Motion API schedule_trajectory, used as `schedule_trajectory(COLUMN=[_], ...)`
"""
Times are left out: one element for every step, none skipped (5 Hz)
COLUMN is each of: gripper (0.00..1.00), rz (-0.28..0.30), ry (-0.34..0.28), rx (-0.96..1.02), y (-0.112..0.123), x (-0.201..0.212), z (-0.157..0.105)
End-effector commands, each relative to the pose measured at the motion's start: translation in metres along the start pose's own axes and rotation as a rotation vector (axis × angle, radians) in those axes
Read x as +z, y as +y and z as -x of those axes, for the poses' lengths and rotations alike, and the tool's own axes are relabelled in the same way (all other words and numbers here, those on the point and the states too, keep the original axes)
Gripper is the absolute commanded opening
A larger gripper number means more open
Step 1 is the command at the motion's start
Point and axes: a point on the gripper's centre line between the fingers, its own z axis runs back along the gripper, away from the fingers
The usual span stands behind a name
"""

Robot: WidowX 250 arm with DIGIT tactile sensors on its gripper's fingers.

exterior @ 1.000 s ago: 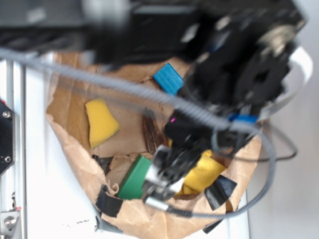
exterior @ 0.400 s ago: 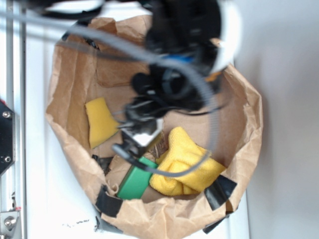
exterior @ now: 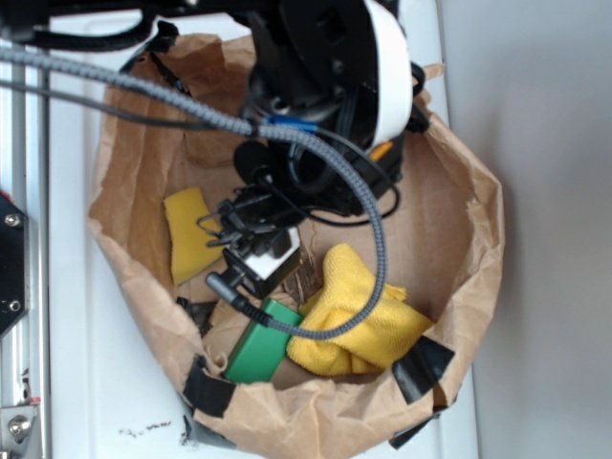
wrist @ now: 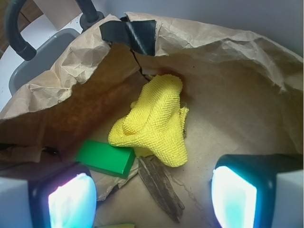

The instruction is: Grab the blue block.

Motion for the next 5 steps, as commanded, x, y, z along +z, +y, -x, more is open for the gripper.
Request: schedule_trajectory(gripper=[1.00, 1.00, 1.00, 1.00, 1.00], rz=[-0.002, -0.042, -0.046, -0.058, -0.196], ry=[-0.032, -0.026, -0.056, -0.019, 0.110], rx=[-0.094, -0.117, -0.132, -0.132, -0.150], y=[-0.001, 0.015, 0.009, 0.006, -0.004], x=[0.008, -0.007, 0.008, 0.022, 0.021], z=[-0.006, 0.002, 0.007, 0.009, 0.017])
